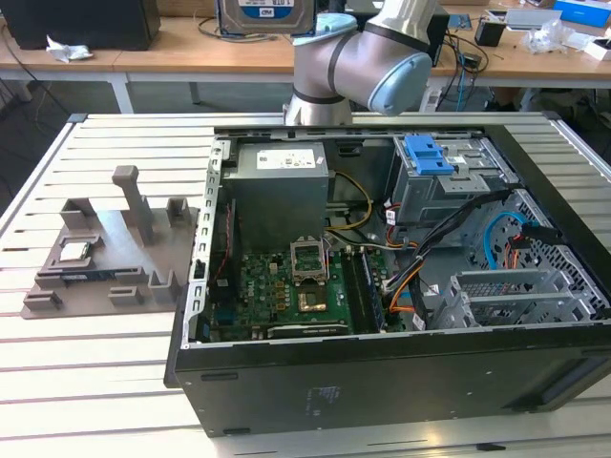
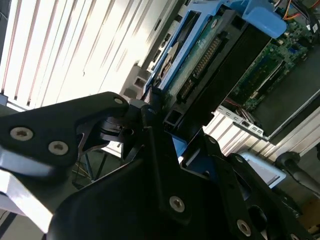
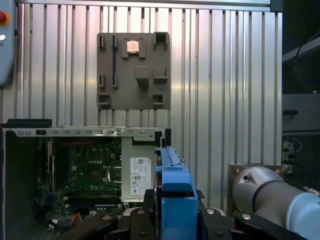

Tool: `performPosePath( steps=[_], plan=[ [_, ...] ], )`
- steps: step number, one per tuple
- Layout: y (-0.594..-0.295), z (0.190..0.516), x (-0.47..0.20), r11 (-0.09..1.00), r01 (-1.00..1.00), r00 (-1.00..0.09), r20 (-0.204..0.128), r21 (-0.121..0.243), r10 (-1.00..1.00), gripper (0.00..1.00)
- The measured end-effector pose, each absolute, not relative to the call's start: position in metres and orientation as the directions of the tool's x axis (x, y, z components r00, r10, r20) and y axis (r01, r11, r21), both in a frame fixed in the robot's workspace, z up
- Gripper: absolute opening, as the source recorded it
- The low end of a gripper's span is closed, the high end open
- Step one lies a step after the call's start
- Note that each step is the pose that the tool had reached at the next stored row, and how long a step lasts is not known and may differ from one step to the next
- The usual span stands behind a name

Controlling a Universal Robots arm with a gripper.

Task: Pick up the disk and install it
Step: 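Pick up the disk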

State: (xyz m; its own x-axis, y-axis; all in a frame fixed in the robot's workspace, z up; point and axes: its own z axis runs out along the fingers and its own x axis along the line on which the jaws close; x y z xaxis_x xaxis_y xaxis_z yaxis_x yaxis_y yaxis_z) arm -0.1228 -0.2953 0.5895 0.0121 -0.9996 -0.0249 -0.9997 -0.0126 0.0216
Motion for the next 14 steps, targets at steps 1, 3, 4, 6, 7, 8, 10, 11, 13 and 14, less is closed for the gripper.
performPosePath(
  steps=[1, 3, 4, 6, 7, 8, 10, 11, 13, 14],
  plan=[
    [-0.295, 0.589, -0.115, -0.013, -1.000, 0.012, -0.025, 0.022, -1.000, 0.37],
    [-0.295, 0.589, -0.090, -0.013, -1.000, 0.012, -0.025, 0.022, -1.000, 0.37],
    [-0.295, 0.589, -0.088, -0.013, -1.000, 0.012, -0.025, 0.022, -1.000, 0.37],
    [-0.295, 0.589, -0.078, -0.013, -1.000, 0.012, -0.025, 0.023, -1.000, 0.37],
    [-0.295, 0.589, -0.073, -0.013, -1.000, 0.012, -0.025, 0.023, -1.000, 0.37],
    [-0.295, 0.589, -0.067, -0.013, -1.000, 0.012, -0.025, 0.023, -1.000, 0.37],
    [-0.295, 0.589, -0.055, -0.013, -1.000, 0.012, -0.025, 0.024, -1.000, 0.37],
    [-0.295, 0.589, -0.050, -0.013, -1.000, 0.012, -0.025, 0.025, -1.000, 0.37],
    [-0.295, 0.586, -0.044, -0.013, -1.000, 0.012, -0.025, 0.027, -1.000, 0.37],
    [-0.295, 0.582, -0.043, -0.013, -1.000, 0.012, -0.025, 0.028, -1.000, 0.37]
  ],
)
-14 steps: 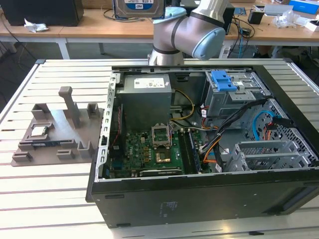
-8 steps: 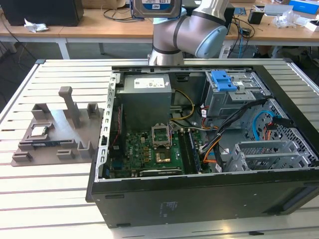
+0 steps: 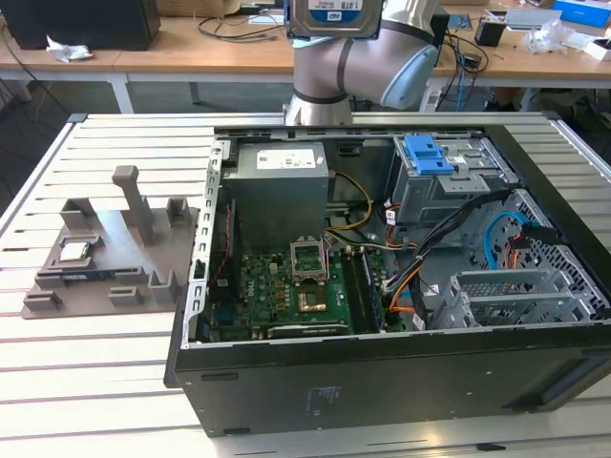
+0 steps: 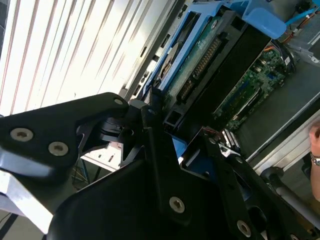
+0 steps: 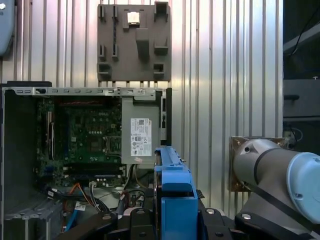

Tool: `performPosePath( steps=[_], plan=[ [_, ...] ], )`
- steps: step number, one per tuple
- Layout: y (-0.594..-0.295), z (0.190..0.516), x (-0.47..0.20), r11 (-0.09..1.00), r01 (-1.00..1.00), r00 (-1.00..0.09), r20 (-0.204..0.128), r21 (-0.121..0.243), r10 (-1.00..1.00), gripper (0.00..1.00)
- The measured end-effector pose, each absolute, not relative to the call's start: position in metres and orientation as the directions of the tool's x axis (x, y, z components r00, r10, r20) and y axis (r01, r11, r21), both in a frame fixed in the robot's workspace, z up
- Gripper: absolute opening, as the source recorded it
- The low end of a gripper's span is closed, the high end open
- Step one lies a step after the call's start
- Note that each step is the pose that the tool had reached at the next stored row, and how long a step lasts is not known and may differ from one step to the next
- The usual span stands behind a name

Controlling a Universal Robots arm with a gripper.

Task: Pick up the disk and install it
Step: 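Pick up the disk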

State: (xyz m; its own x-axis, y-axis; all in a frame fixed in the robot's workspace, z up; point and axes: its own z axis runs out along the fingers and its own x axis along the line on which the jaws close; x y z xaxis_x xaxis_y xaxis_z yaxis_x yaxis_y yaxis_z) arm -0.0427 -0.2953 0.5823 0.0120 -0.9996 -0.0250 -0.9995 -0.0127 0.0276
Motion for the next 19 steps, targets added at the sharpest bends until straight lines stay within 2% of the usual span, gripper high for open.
performPosePath(
  steps=[8, 19],
  plan=[
    [-0.296, 0.562, -0.036, -0.013, -0.999, 0.012, -0.025, 0.032, -1.000, 0.37],
    [-0.296, 0.549, -0.028, -0.013, -0.999, 0.012, -0.025, 0.033, -1.000, 0.37]
  ],
)
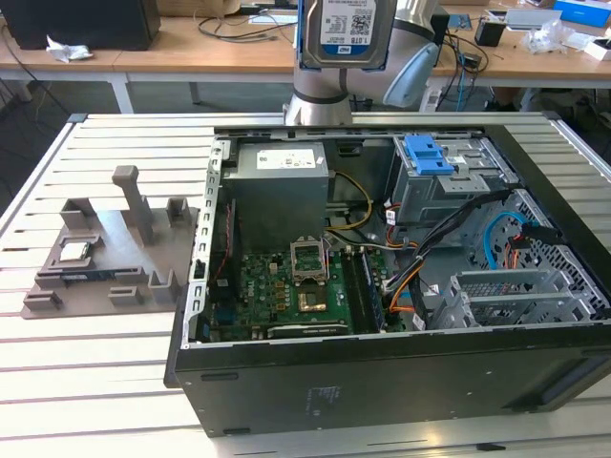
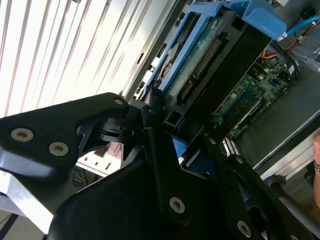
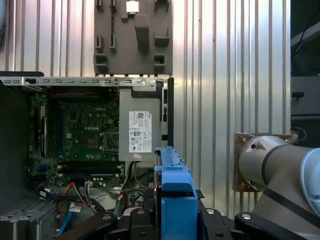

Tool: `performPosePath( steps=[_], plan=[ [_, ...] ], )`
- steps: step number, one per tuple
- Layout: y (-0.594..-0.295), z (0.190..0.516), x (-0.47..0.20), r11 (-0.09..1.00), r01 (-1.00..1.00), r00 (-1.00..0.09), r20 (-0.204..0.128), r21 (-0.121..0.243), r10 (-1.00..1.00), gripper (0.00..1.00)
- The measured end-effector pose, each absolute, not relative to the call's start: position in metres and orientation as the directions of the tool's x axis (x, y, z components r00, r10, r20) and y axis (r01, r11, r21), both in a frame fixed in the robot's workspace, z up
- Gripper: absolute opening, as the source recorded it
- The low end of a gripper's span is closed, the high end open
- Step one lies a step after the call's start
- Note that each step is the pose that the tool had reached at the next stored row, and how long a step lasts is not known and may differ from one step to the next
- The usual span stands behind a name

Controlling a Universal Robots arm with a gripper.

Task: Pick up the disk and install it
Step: 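Pick up the disk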

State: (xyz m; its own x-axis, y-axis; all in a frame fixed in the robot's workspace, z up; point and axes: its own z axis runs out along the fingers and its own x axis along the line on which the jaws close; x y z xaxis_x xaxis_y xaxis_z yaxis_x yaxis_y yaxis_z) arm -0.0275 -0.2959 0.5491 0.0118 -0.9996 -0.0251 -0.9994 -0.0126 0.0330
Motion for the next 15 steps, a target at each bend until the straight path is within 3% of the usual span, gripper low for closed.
performPosePath(
  steps=[15],
  plan=[
    [-0.296, 0.537, -0.009, -0.013, -0.999, 0.012, -0.025, 0.034, -1.000, 0.37]
  ],
)
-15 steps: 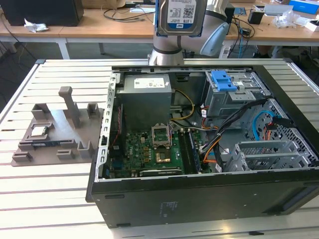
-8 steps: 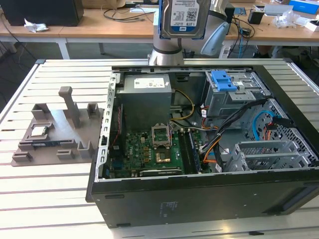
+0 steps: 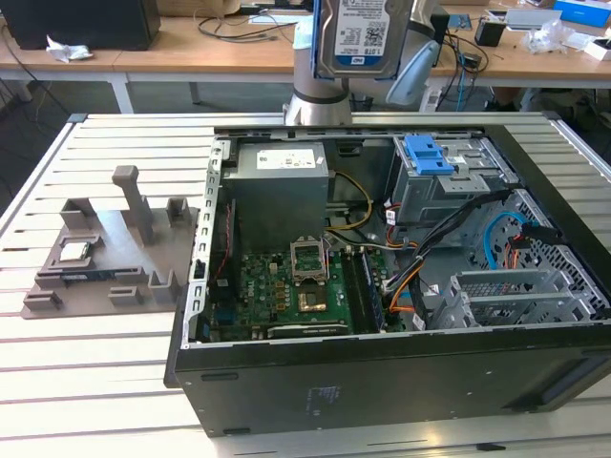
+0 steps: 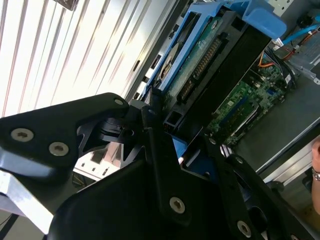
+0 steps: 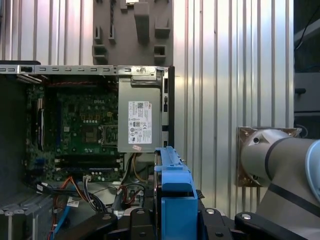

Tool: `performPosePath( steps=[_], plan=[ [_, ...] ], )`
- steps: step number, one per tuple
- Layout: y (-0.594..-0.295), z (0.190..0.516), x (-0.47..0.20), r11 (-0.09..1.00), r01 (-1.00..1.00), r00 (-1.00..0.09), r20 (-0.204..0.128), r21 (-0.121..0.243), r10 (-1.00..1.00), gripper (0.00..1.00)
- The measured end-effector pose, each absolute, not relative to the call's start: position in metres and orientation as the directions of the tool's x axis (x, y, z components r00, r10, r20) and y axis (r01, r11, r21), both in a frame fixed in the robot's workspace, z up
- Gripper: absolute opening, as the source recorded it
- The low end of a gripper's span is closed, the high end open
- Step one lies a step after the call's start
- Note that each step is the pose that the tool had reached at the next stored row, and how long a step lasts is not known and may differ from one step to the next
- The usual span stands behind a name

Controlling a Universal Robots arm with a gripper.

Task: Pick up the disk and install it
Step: 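Pick up the disk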

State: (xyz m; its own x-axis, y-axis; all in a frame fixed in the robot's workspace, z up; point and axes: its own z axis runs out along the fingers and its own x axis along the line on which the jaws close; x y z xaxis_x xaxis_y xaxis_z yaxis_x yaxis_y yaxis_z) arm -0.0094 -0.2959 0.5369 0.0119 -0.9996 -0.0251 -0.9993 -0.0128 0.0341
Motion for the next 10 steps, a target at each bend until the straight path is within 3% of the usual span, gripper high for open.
performPosePath(
  steps=[10],
  plan=[
    [-0.296, 0.529, 0.007, -0.013, -0.999, 0.012, -0.025, 0.035, -1.000, 0.37]
  ],
)
